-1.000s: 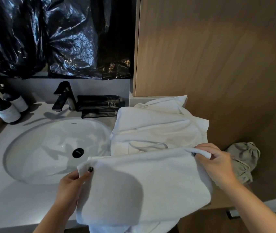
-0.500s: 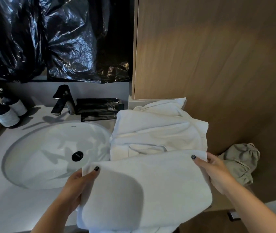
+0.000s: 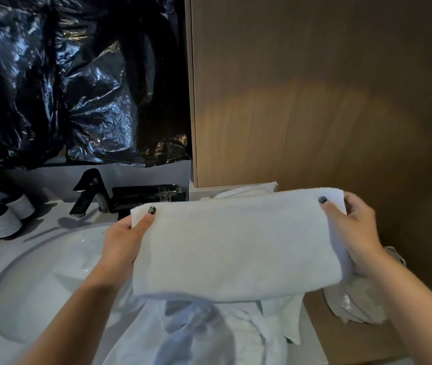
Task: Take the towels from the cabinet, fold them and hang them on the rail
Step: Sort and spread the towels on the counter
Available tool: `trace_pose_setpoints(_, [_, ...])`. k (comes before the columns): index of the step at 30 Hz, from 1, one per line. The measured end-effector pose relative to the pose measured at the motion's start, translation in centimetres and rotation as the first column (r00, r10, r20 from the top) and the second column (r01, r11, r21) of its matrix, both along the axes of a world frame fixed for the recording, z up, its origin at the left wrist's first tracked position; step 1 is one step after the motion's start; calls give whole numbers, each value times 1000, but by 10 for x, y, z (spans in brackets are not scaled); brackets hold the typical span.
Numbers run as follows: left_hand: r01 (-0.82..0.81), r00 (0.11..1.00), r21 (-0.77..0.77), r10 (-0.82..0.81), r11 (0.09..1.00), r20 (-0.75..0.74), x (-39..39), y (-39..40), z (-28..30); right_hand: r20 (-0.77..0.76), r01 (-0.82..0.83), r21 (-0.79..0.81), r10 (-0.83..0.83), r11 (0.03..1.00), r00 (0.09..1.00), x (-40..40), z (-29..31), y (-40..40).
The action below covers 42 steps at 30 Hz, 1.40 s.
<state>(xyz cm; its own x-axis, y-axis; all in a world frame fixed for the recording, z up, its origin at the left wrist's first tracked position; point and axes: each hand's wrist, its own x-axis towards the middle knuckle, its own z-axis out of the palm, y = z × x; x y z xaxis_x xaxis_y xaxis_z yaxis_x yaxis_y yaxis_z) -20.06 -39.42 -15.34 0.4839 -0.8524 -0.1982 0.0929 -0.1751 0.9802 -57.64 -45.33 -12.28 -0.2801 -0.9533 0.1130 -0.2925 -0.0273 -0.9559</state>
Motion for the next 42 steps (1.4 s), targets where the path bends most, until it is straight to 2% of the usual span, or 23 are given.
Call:
trace_pose_setpoints(9, [-70, 979, 42, 60, 997, 195, -11, -98, -44, -170, 99, 126, -77, 987, 982, -3, -42, -93])
trace_pose_setpoints(11, [-83, 954, 51, 65, 995, 294, -14, -104, -51, -261, 164, 128, -126, 978, 957, 4, -48, -95])
trace_pose_setpoints(13, [-110, 894, 65, 70, 992, 443, -22, -103, -53, -441, 223, 23, -190, 975, 877, 16, -51, -86])
trace_pose_setpoints(15, [-98, 783, -29, 95, 995, 614, -33, -95, -55, -560, 98, -188, -188, 977, 807, 36, -54, -70])
trace_pose_setpoints(17, [36, 632, -148, 92, 988, 769, -51, -84, -60, -640, -215, -282, -16, 935, 768, 63, -61, -54])
trace_pose_setpoints(19, [290, 469, -170, 15, 942, 883, -73, -73, -72, -795, -473, -216, 127, 854, 593, 89, -78, -47])
trace_pose_setpoints(20, [396, 363, -130, -26, 909, 931, -83, -72, -81, -857, -538, -149, 164, 830, 489, 98, -87, -47])
trace_pose_setpoints(22, [465, 198, 17, -123, 885, 973, -94, -77, -93, -911, -534, -23, 202, 845, 359, 107, -99, -54])
trace_pose_setpoints(23, [460, 160, 73, -163, 885, 974, -95, -83, -97, -920, -502, 11, 206, 865, 333, 107, -101, -58])
trace_pose_setpoints(27, [454, 143, 125, -211, 882, 967, -91, -101, -100, -914, -407, 55, 210, 912, 346, 86, -112, -75])
trace_pose_setpoints(29, [469, 179, 124, -231, 875, 956, -91, -101, -101, -909, -362, 70, 209, 930, 361, 72, -118, -77])
trace_pose_setpoints(33, [482, 249, 85, -229, 872, 941, -92, -100, -107, -855, -281, 100, 227, 955, 467, 49, -130, -81])
trace_pose_setpoints(37, [484, 304, 38, -209, 874, 930, -92, -101, -111, -821, -281, 106, 244, 954, 516, 43, -136, -85])
trace_pose_setpoints(42, [459, 302, 44, -203, 887, 931, -92, -102, -113, -792, -276, 111, 253, 955, 556, 42, -139, -86])
